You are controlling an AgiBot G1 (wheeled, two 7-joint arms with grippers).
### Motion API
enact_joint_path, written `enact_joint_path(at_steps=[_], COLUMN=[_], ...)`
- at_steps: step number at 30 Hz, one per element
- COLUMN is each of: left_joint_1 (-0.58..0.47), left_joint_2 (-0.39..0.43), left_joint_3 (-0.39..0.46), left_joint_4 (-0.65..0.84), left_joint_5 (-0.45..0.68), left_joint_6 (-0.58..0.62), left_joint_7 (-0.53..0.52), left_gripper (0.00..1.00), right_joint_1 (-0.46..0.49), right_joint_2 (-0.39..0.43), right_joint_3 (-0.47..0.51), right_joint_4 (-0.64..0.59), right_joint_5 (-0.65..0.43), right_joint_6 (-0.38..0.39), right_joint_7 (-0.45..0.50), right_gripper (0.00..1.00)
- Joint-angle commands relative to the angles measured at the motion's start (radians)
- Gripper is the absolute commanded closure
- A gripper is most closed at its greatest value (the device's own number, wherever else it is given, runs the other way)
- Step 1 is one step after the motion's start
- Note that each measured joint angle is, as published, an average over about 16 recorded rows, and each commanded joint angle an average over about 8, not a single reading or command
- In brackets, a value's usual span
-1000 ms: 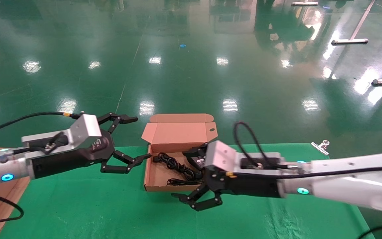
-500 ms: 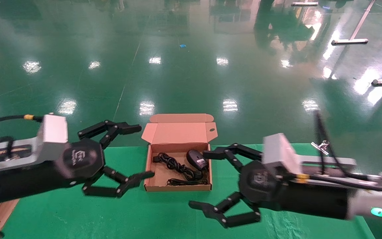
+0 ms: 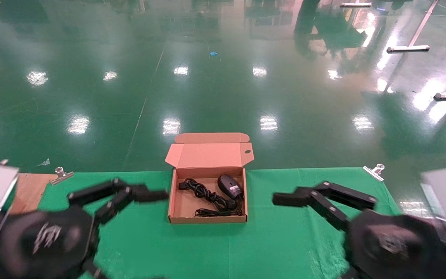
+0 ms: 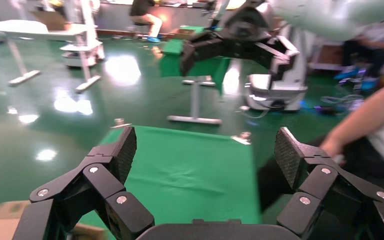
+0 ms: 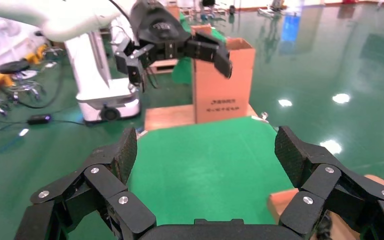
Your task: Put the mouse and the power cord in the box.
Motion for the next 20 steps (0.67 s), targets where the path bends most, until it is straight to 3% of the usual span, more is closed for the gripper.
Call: enact_joint_path(at_steps=[1, 6, 20], left_joint_1=[0.019, 0.038, 0.024], left_joint_2=[-0.015, -0.029, -0.019], left_joint_3=[-0.017, -0.034, -0.021], left_joint_4=[-0.037, -0.072, -0.046], left_joint_5=[-0.016, -0.033, -0.022], left_joint_6=[0.018, 0.034, 0.021], left_joint_7=[-0.037, -0.062, -0.044], left_gripper=[0.00, 0.00, 0.00], right_joint_1=[-0.021, -0.041, -0.027], right_joint_2=[0.024, 0.047, 0.031], right_joint_3=[0.034, 0.066, 0.041], right_joint_4=[0.021, 0.041, 0.026], right_joint_5=[0.021, 0.042, 0.027], right_joint_6=[-0.026, -0.052, -0.032], right_joint_7=[0.017, 0.029, 0.021], right_gripper=[0.00, 0.00, 0.00])
